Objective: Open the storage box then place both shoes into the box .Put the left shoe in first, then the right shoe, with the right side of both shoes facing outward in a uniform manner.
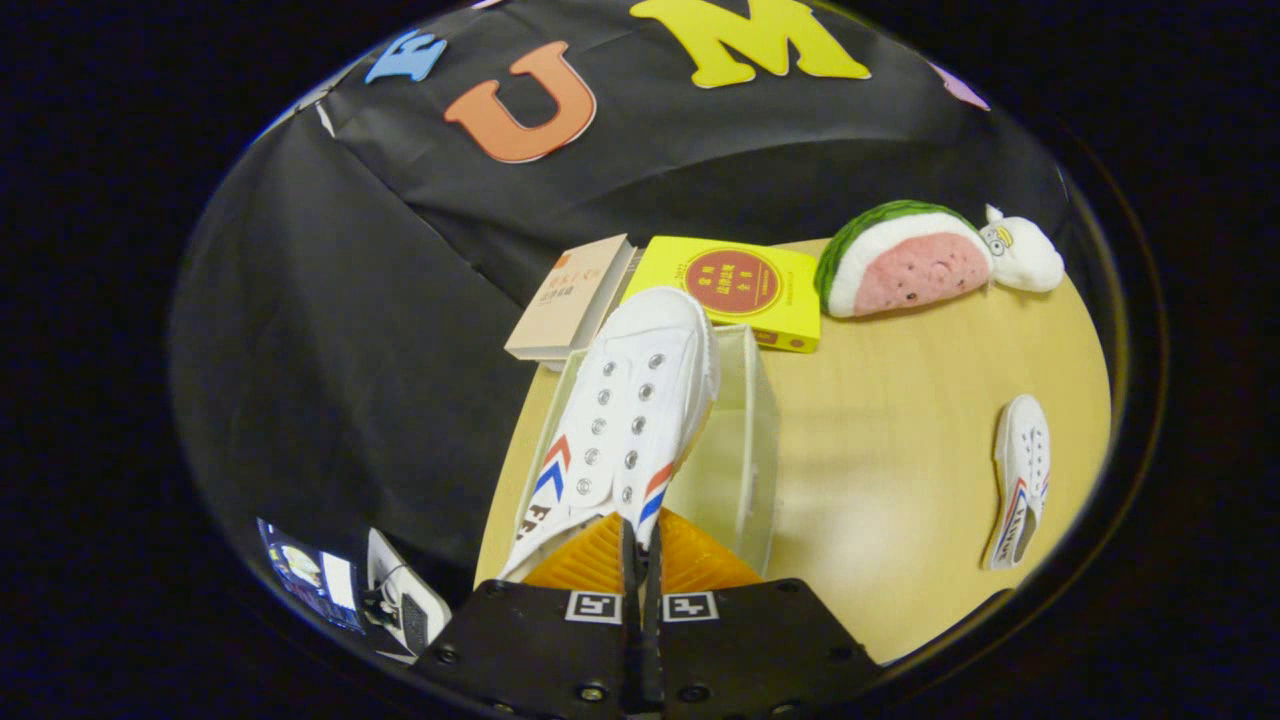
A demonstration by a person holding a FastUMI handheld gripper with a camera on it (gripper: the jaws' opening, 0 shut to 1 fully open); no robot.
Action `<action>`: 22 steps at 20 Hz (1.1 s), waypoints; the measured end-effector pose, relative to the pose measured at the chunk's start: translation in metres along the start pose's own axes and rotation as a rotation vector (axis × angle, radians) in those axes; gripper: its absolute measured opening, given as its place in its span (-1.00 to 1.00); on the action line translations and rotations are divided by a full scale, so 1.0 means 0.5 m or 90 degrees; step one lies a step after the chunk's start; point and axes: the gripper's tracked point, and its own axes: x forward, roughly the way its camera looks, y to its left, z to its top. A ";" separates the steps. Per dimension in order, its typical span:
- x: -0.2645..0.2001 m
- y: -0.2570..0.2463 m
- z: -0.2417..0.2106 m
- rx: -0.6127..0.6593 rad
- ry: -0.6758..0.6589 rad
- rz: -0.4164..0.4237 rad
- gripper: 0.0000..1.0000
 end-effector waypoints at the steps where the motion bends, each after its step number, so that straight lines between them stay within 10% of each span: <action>1: 0.029 0.016 -0.008 -0.003 0.001 -0.018 -0.99; 12: 0.270 0.036 -0.100 0.038 0.111 -0.151 -0.99; 22: 0.300 0.017 -0.116 0.017 0.163 -0.189 -0.83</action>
